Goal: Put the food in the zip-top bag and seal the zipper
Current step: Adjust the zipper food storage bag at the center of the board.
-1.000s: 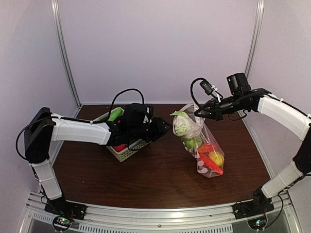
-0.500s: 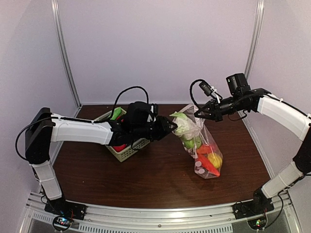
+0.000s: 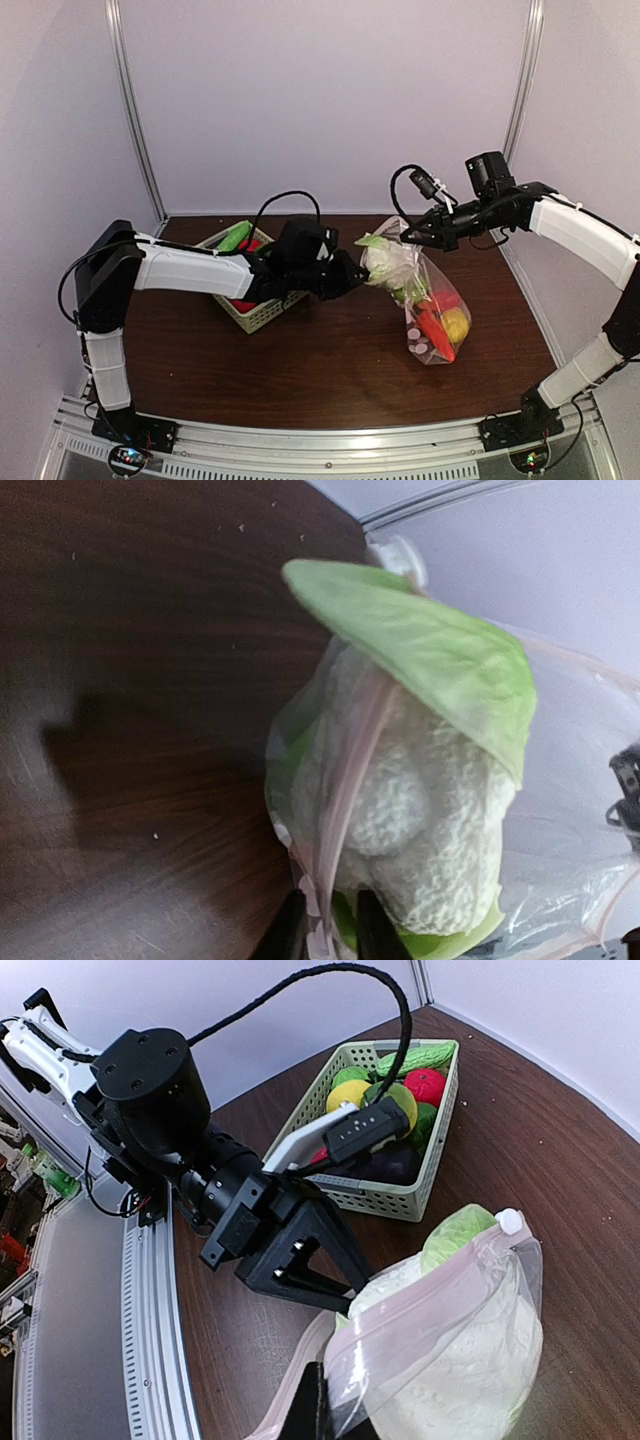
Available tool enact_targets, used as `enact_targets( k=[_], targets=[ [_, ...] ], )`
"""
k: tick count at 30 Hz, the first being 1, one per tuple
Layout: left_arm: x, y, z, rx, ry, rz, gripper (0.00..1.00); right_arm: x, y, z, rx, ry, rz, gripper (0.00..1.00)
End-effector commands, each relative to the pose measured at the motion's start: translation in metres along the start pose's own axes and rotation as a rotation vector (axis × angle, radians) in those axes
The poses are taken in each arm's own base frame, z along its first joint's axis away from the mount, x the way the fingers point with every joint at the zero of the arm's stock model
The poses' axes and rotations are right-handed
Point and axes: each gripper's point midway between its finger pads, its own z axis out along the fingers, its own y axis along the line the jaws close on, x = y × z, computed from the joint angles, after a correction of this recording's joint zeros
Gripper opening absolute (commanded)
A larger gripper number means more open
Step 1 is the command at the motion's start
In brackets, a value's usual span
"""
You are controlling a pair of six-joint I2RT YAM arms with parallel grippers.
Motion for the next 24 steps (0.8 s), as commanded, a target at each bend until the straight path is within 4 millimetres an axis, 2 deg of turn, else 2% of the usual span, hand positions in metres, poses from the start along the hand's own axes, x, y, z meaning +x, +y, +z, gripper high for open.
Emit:
enact_targets(
  k=[1, 2, 3, 4, 5, 7, 8, 9, 10, 11, 12, 14, 15, 16, 17, 18, 19, 20, 22, 24],
  targets=[
    [0.007, 0.004, 0.023, 0.033, 0.079, -0.013, 0.05, -0.003, 0.004, 0.000, -0.009, -0.016, -0.034, 0.02],
    [0.003, 0.000, 0.023, 0.045, 0.072, -0.013, 0.00, -0.003, 0.004, 0.000, -0.006, -0.013, -0.034, 0.02],
    [-0.006, -0.008, 0.020, 0.062, 0.054, -0.005, 0.00, -0.004, 0.002, 0.000, 0.002, -0.012, -0.032, 0.02],
    [-0.019, -0.021, 0.015, 0.083, 0.027, 0.017, 0.00, -0.006, -0.002, -0.001, 0.027, -0.006, -0.033, 0.02],
    [-0.037, -0.043, 0.006, 0.117, -0.012, 0.059, 0.00, -0.009, -0.009, -0.002, 0.067, 0.012, -0.029, 0.01],
    [-0.081, -0.119, -0.034, 0.213, -0.135, 0.190, 0.00, -0.022, -0.023, -0.013, 0.150, 0.046, -0.029, 0.00],
    [-0.094, -0.169, -0.060, 0.268, -0.201, 0.296, 0.00, -0.027, -0.026, -0.018, 0.162, 0.060, -0.031, 0.00],
    [-0.103, -0.201, -0.080, 0.246, -0.260, 0.388, 0.00, -0.031, -0.028, -0.023, 0.179, 0.068, -0.031, 0.00],
    [-0.110, -0.222, -0.096, 0.205, -0.316, 0.467, 0.00, -0.033, -0.033, -0.027, 0.205, 0.074, -0.027, 0.00],
    [-0.115, -0.224, -0.101, 0.165, -0.353, 0.509, 0.00, -0.033, -0.038, -0.029, 0.231, 0.072, -0.025, 0.00],
    [-0.121, -0.211, -0.097, 0.116, -0.367, 0.518, 0.00, -0.031, -0.043, -0.029, 0.257, 0.065, -0.015, 0.00],
    [-0.130, -0.159, -0.072, -0.001, -0.327, 0.498, 0.00, -0.030, -0.054, -0.030, 0.305, 0.028, 0.020, 0.00],
    [-0.126, -0.150, -0.065, 0.004, -0.294, 0.485, 0.00, -0.032, -0.057, -0.032, 0.320, 0.004, 0.031, 0.00],
    [-0.118, -0.153, -0.063, 0.030, -0.283, 0.487, 0.00, -0.036, -0.058, -0.035, 0.332, -0.018, 0.032, 0.00],
    [-0.112, -0.147, -0.059, 0.021, -0.291, 0.495, 0.00, -0.039, -0.059, -0.039, 0.355, -0.038, 0.029, 0.00],
    [-0.116, -0.137, -0.055, -0.006, -0.310, 0.489, 0.00, -0.042, -0.062, -0.043, 0.384, -0.054, 0.021, 0.00],
    [-0.121, -0.117, -0.048, -0.040, -0.296, 0.452, 0.00, -0.046, -0.064, -0.047, 0.411, -0.068, 0.009, 0.00],
    [-0.121, -0.109, -0.041, -0.008, -0.251, 0.405, 0.00, -0.050, -0.065, -0.051, 0.430, -0.076, 0.001, 0.00],
    [-0.119, -0.123, -0.040, 0.057, -0.241, 0.421, 0.00, -0.052, -0.066, -0.054, 0.446, -0.077, -0.004, 0.00],
    [-0.119, -0.119, -0.035, 0.019, -0.249, 0.436, 0.00, -0.053, -0.065, -0.056, 0.446, -0.085, -0.009, 0.00]
  ],
)
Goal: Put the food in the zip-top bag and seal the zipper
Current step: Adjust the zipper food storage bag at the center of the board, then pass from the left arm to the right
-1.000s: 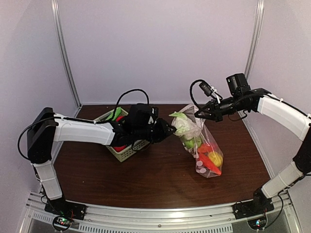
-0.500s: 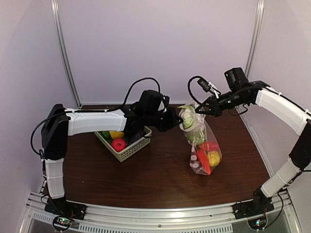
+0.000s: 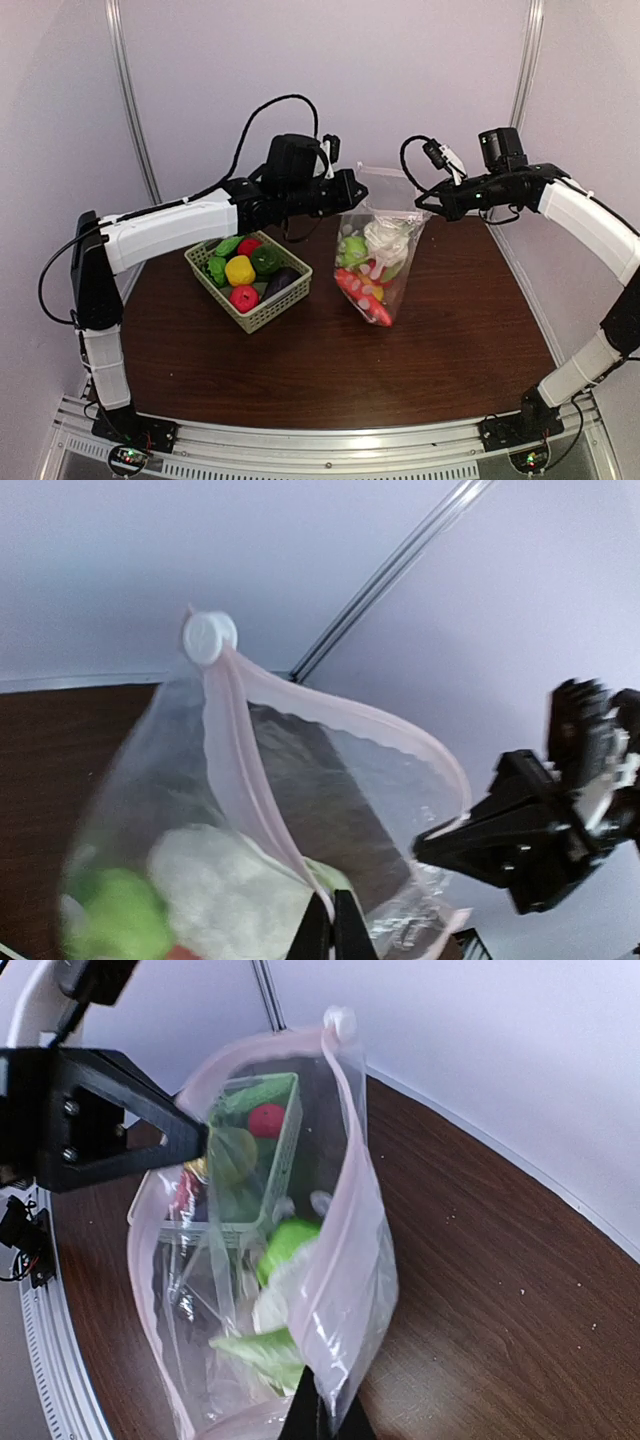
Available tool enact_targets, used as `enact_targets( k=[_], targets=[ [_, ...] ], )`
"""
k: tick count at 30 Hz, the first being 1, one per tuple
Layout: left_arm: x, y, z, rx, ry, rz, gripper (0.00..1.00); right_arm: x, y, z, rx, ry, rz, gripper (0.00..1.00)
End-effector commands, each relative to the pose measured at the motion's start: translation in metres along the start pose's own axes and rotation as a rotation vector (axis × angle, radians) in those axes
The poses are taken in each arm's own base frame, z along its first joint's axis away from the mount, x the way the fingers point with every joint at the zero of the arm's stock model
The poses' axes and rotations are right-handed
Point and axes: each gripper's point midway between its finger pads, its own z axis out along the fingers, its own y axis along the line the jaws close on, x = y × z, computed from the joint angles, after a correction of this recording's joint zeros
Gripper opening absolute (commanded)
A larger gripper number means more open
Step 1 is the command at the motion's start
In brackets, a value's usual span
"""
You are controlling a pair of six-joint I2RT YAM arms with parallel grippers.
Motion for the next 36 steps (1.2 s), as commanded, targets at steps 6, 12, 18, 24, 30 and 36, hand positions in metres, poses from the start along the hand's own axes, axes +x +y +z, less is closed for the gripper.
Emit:
enact_targets(
  k=[6, 12, 18, 24, 30, 36],
  targets=[
    [0.004, 0.003, 0.016, 0.010, -0.004, 0.029, 0.00, -0.015, -0.007, -0.021, 0.094, -0.085, -0.016, 0.00],
    [0.033, 0.003, 0.029, 0.123, 0.060, -0.065, 0.00, 0.002, -0.034, -0.021, 0.231, -0.037, -0.001, 0.00],
    [0.049, -0.001, 0.028, 0.199, 0.076, -0.063, 0.00, 0.022, -0.018, -0.005, 0.099, 0.030, 0.047, 0.55],
    [0.064, 0.003, 0.027, 0.230, 0.087, -0.103, 0.00, 0.017, -0.032, 0.020, 0.112, 0.105, 0.101, 0.72],
    [0.056, -0.009, 0.023, 0.259, 0.060, -0.100, 0.00, 0.003, -0.015, 0.022, 0.224, 0.150, 0.013, 0.74],
    [0.048, -0.017, 0.015, 0.218, 0.024, -0.086, 0.00, -0.014, -0.026, -0.014, 0.521, 0.125, -0.037, 0.46]
  ],
)
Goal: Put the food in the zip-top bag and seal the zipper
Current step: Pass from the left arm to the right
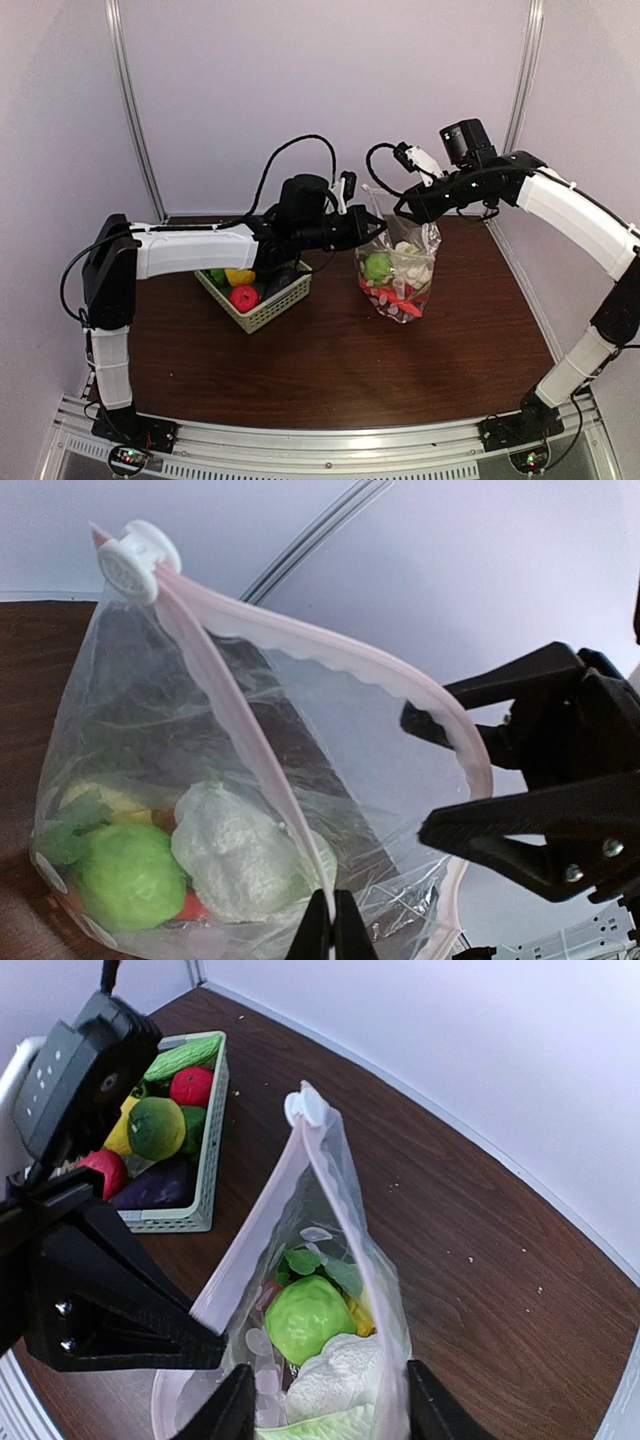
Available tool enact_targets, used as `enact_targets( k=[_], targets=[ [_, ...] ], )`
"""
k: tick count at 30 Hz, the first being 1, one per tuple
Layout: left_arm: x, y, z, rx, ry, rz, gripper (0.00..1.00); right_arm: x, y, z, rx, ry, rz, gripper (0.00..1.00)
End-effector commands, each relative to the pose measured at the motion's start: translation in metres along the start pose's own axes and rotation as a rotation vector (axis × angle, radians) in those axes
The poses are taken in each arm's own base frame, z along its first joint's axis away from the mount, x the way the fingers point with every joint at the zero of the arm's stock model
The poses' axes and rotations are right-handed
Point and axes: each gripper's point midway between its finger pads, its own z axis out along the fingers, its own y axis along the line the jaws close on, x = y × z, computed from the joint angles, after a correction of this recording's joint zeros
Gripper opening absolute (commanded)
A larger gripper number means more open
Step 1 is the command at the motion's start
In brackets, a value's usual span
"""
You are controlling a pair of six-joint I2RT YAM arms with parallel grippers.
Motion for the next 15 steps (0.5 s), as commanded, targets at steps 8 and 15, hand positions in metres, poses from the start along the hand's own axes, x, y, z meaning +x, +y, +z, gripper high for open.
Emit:
enact_targets(
  k=[8, 15],
  targets=[
    [-0.029, -0.032, -0.025, -0.033, -0.133, 0.058, 0.00, 0.017, -0.040, -0.038, 0.303, 0.060, 0.017, 0.31],
    [-0.027, -0.036, -0.025, -0.028, -0.147, 0.066, 0.00, 0.029, -0.026, -0.027, 0.213, 0.099, 0.018, 0.31]
  ],
)
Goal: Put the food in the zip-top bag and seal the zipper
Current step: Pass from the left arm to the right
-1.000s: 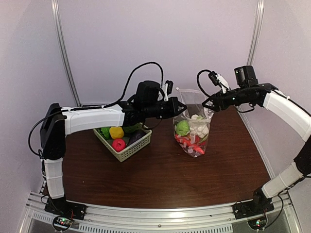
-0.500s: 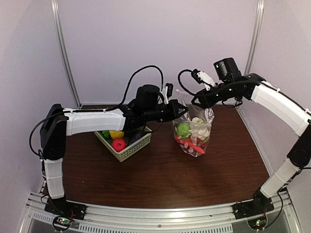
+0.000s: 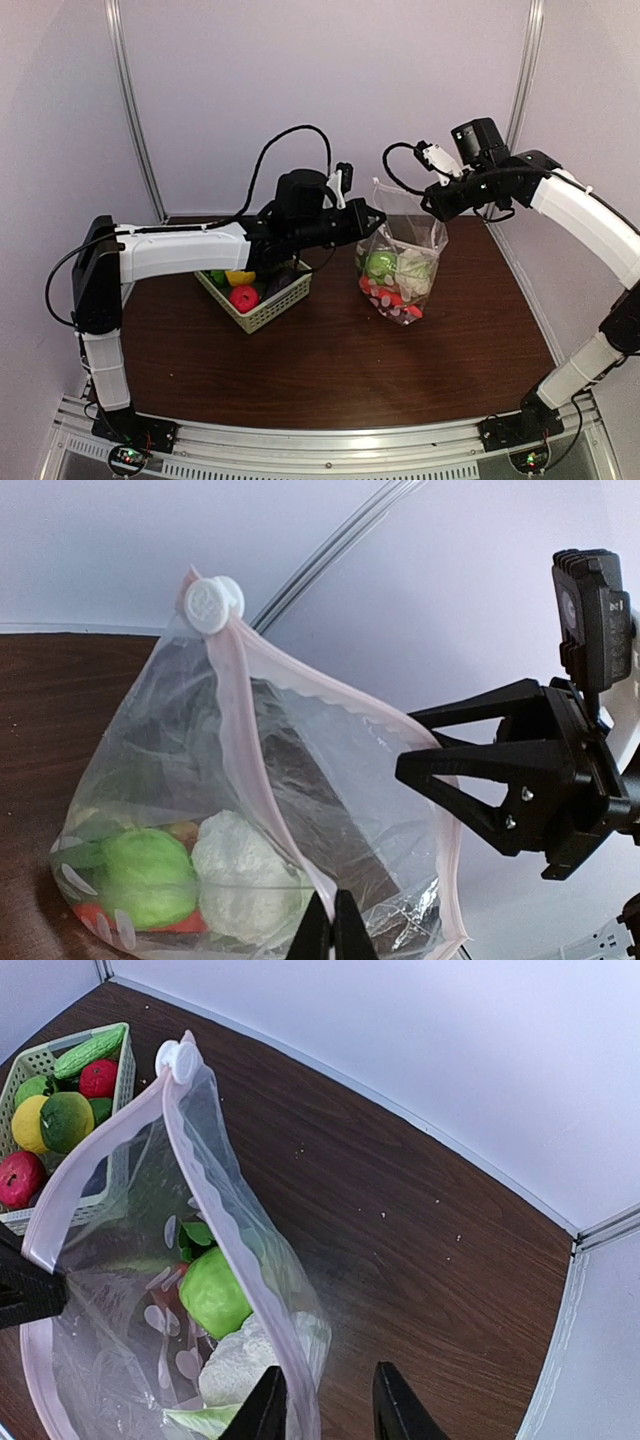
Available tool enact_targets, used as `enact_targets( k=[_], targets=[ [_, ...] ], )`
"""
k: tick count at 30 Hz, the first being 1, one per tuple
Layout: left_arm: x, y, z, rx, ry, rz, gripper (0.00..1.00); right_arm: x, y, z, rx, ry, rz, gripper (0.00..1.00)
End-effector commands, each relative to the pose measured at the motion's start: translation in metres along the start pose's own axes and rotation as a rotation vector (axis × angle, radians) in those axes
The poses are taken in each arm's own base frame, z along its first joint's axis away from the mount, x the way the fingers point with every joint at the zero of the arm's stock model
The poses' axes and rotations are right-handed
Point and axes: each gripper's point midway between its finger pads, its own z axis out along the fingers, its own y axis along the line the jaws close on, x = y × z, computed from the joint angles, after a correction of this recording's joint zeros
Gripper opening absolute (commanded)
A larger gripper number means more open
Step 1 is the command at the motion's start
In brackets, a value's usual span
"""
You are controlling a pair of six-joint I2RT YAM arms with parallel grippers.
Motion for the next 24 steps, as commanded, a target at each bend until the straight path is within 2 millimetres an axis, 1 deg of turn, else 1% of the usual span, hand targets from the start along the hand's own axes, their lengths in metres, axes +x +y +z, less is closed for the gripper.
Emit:
enact_targets(
  k=[1, 3, 6, 7, 8, 9, 10, 11, 12, 13, 14, 15, 16, 18, 19, 21, 23, 24],
  targets=[
    [-0.013, -0.014, -0.009, 0.013, -0.060, 0.034, 0.00, 0.018, 0.013, 0.005, -0.066, 0.062, 0.005, 0.30],
    [-0.012, -0.014, -0.009, 0.011, -0.061, 0.036, 0.00, 0.016, 0.015, 0.003, -0.082, 0.053, 0.010, 0.21],
    [-0.012, -0.012, -0.009, 0.001, -0.063, 0.046, 0.00, 0.013, 0.013, 0.000, -0.073, 0.042, 0.010, 0.00],
    [-0.012, -0.011, -0.009, -0.003, -0.061, 0.055, 0.00, 0.012, 0.012, 0.001, -0.069, 0.038, 0.011, 0.00],
    [-0.012, -0.010, -0.009, -0.011, -0.054, 0.066, 0.07, 0.010, 0.008, 0.001, -0.057, 0.033, 0.016, 0.00],
    [-0.015, -0.008, -0.010, -0.030, -0.044, 0.076, 0.21, 0.006, -0.001, 0.001, -0.031, 0.023, 0.029, 0.00],
    [-0.020, -0.005, -0.012, -0.052, -0.039, 0.086, 0.33, 0.003, -0.012, 0.002, -0.008, 0.017, 0.045, 0.00],
    [-0.025, -0.001, -0.016, -0.077, -0.028, 0.100, 0.42, -0.001, -0.026, 0.003, 0.013, 0.010, 0.069, 0.00],
    [-0.029, 0.004, -0.022, -0.100, -0.020, 0.119, 0.50, -0.003, -0.038, 0.006, 0.022, 0.010, 0.090, 0.00],
    [-0.038, 0.011, -0.031, -0.140, -0.034, 0.140, 0.54, -0.007, -0.049, 0.007, 0.034, 0.007, 0.109, 0.00],
    [-0.041, 0.023, -0.041, -0.193, -0.032, 0.162, 0.56, -0.011, -0.059, 0.008, 0.043, 0.007, 0.117, 0.00],
    [-0.044, 0.032, -0.052, -0.228, -0.034, 0.179, 0.59, -0.014, -0.064, 0.010, 0.048, 0.013, 0.116, 0.00],
    [-0.048, 0.044, -0.063, -0.271, -0.036, 0.192, 0.61, -0.019, -0.068, 0.009, 0.055, 0.007, 0.110, 0.00],
    [-0.050, 0.080, -0.087, -0.399, -0.015, 0.190, 0.66, -0.028, -0.070, 0.004, 0.063, -0.018, 0.104, 0.00],
    [-0.047, 0.100, -0.099, -0.469, 0.012, 0.188, 0.68, -0.029, -0.071, 0.003, 0.065, -0.026, 0.109, 0.00],
    [-0.042, 0.135, -0.123, -0.616, 0.058, 0.186, 0.72, -0.029, -0.066, 0.005, 0.041, -0.032, 0.118, 0.00],
    [-0.032, 0.160, -0.143, -0.741, 0.107, 0.225, 0.79, -0.024, -0.056, 0.012, -0.014, -0.023, 0.125, 0.00],
    [-0.029, 0.168, -0.150, -0.783, 0.126, 0.245, 0.80, -0.020, -0.049, 0.017, -0.051, -0.017, 0.131, 0.00]
  ],
)
